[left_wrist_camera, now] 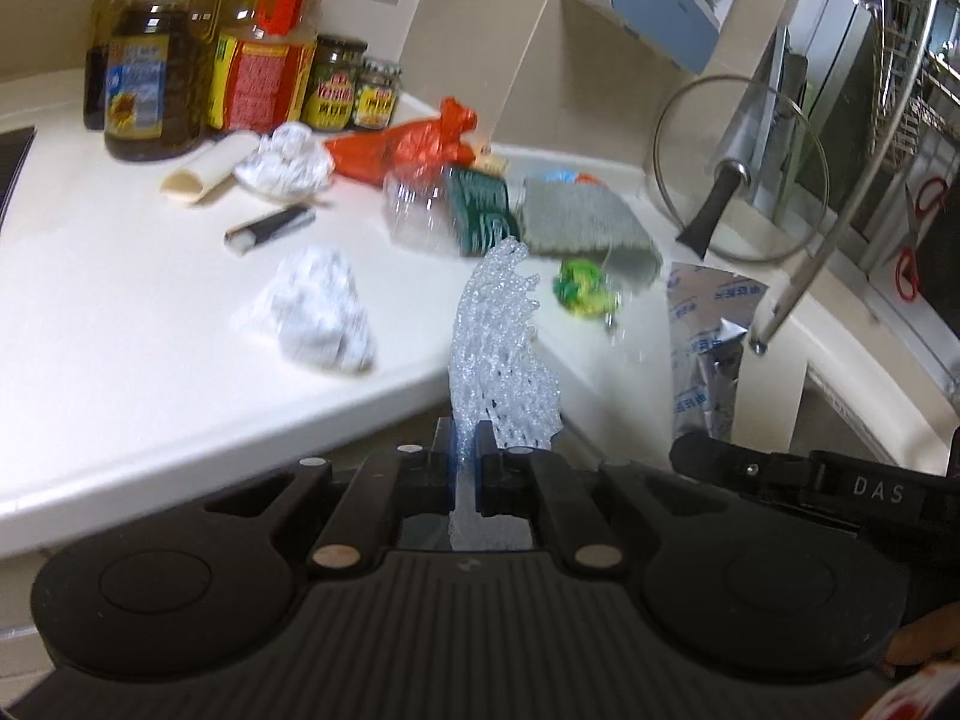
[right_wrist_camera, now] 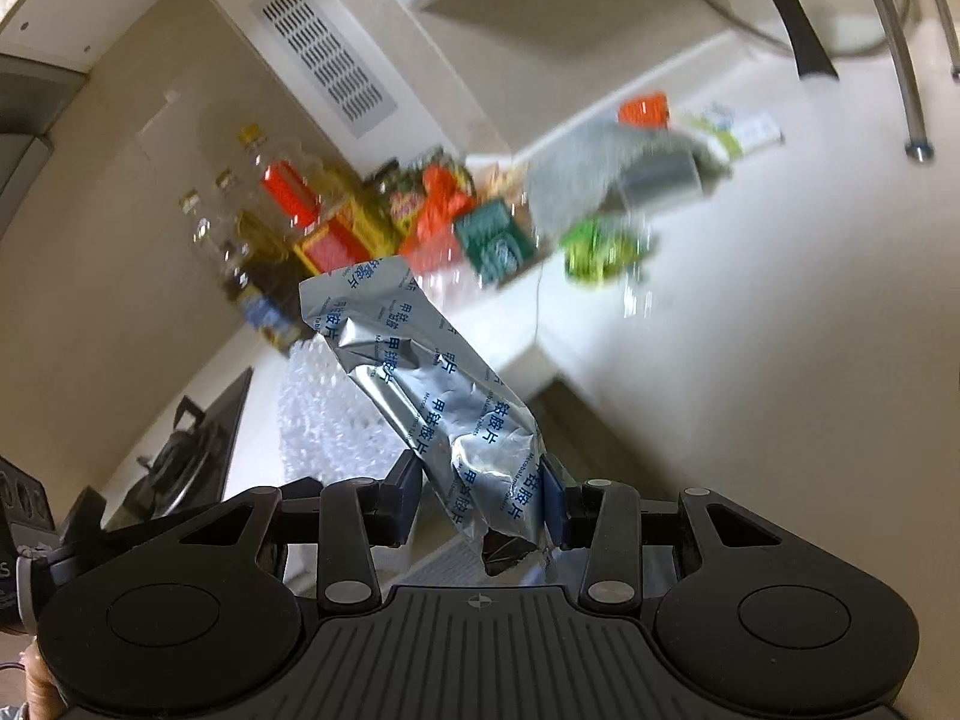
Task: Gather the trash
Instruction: 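Carry the foil packet and foam net down over the trash bin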
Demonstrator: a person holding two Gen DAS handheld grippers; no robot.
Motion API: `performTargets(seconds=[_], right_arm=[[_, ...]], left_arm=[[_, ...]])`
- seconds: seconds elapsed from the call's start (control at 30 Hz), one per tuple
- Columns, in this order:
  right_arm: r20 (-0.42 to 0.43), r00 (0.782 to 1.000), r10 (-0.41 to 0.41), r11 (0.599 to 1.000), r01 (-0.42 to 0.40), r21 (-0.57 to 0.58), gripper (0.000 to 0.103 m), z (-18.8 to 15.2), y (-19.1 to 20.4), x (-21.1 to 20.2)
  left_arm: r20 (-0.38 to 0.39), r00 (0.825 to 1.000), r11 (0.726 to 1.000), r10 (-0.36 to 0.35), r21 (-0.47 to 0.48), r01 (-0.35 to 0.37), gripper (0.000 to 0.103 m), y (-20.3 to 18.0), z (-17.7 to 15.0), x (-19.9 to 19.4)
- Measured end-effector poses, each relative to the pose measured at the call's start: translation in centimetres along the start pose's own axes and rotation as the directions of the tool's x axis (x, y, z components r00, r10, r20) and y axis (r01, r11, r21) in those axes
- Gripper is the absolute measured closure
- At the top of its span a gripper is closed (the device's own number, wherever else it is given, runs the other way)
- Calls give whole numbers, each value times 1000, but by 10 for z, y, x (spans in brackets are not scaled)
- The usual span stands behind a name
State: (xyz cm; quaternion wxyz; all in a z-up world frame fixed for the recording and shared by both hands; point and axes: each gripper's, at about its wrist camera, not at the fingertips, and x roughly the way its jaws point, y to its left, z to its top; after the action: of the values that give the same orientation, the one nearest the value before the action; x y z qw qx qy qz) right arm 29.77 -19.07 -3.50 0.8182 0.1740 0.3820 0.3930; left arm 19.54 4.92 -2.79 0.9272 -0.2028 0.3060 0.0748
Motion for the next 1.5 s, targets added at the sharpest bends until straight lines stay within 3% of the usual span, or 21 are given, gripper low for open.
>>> performTargets(seconds=[0.53,1.1,1.5], right_arm=[[-138,986,-93,994,101,47,61,-90,-16,21],[-176,967,-182,979,194,56,61,-123,-46,59],[-188,954,-233,965,251,78,61,-131,-74,90]], left_arm=[[-143,989,999,46,16,-44,99,19,-69,12],[-223,969,995,102,39,-96,99,28,-93,62],[-293,946,990,142,66,-128,99,38,-109,112]])
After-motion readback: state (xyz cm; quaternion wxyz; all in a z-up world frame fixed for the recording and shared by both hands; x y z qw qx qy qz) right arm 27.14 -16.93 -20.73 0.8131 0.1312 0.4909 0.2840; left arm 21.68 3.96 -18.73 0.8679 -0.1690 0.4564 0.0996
